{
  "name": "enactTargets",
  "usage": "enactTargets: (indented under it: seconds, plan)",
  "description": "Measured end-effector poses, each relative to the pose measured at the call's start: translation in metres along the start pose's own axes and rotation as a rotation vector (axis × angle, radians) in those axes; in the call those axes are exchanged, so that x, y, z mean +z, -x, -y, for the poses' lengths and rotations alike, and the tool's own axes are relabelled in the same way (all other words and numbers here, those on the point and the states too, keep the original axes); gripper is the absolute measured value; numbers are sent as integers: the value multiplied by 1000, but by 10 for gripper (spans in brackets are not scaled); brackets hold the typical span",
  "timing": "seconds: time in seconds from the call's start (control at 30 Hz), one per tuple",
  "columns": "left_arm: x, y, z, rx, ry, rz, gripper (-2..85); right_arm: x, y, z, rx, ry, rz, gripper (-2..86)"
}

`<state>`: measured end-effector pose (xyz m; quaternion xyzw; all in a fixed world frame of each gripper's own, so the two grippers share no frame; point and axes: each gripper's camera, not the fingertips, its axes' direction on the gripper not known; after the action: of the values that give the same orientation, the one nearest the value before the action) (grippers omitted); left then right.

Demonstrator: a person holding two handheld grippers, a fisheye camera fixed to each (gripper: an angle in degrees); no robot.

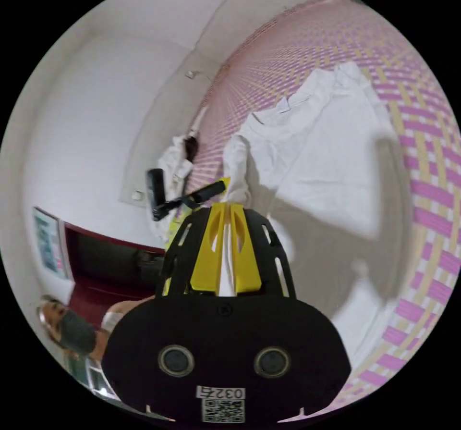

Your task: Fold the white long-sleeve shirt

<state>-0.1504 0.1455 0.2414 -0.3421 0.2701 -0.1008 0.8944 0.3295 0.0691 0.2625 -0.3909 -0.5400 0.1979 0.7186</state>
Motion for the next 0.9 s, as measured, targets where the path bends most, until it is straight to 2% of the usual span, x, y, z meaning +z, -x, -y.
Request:
enactTargets:
  seconds: [0.1, 0.13, 0.2, 0.33, 0.4, 0.47, 0.53, 0.63, 0.8, 0.9]
  plan:
    - [1, 2, -2, -21, 18, 37, -10, -17, -43, -6, 140, -107, 285, -7]
    - [1, 3, -2, -29, 16, 27, -10, -20, -51, -9, 166, -132, 287, -7]
    - [-1, 7, -5, -42, 14, 6, -9, -36, -68, -23, 247, -242, 170, -1]
    - [-18, 0, -8, 6, -65, -29, -9, -42, -24, -28, 87, -265, -149, 34]
    - [-18, -4, -10, 30, -60, -32, -9, -21, 16, -24, -92, -182, -249, 41]
    - [-10, -7, -9, 40, -8, -41, -10, 6, 29, -23, -121, -70, -362, 42]
    - [-1, -11, -9, 32, 53, 23, -12, 28, 32, -27, -96, 49, -461, 45]
    - [-10, -19, -12, 47, 10, 64, -11, 18, 73, -78, -222, 1, -465, 51]
    - [-36, -30, -24, 90, -93, -140, 8, 13, 151, -246, -470, -48, -532, 50]
    - [-57, -60, -36, 157, -94, -176, 13, 42, 171, -325, -566, -6, -602, 45]
